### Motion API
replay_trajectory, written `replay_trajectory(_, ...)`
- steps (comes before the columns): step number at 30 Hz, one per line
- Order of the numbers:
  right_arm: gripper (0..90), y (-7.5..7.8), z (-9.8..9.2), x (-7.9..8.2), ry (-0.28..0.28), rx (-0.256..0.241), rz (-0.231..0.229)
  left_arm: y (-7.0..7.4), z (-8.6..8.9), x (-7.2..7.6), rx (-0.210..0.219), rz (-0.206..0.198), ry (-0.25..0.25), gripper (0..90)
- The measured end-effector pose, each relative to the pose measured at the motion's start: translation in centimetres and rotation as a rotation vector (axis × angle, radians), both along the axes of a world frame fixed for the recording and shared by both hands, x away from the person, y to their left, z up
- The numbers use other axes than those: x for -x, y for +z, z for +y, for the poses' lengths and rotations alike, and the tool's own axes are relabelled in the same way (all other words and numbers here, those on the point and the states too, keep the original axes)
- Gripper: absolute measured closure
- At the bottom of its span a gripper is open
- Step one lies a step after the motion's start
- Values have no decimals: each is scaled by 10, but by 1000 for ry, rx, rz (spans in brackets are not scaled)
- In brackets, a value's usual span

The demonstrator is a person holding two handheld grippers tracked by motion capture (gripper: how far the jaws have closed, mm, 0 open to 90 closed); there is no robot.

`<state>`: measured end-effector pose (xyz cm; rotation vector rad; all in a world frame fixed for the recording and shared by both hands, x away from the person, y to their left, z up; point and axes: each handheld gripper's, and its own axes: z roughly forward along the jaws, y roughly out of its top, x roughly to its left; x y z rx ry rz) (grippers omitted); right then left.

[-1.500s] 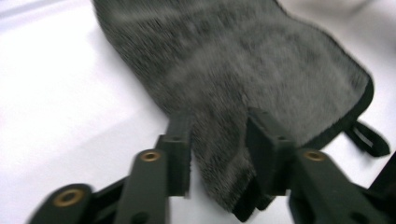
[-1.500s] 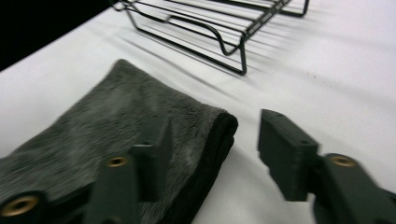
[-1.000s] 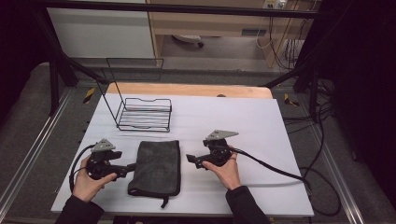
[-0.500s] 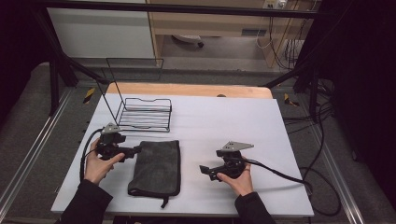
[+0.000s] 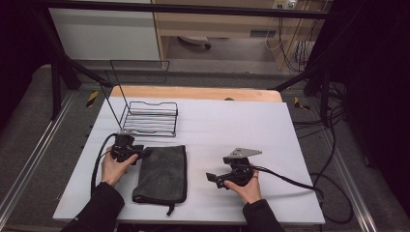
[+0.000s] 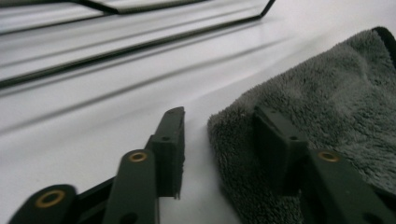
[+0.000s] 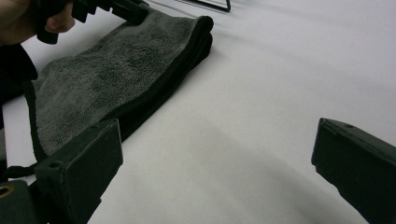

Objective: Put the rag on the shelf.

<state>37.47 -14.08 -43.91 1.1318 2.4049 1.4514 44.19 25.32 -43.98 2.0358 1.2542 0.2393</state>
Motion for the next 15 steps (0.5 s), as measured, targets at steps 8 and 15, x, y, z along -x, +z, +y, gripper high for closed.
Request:
replay_trajectory(8,44,4,7,-7,-21,-11,-3,-2,-5,6,6,24,-12,706)
replay_trajectory(15,82,15,45,-27,-53,18,-24,-2,-7,6,-2,25,-19,748)
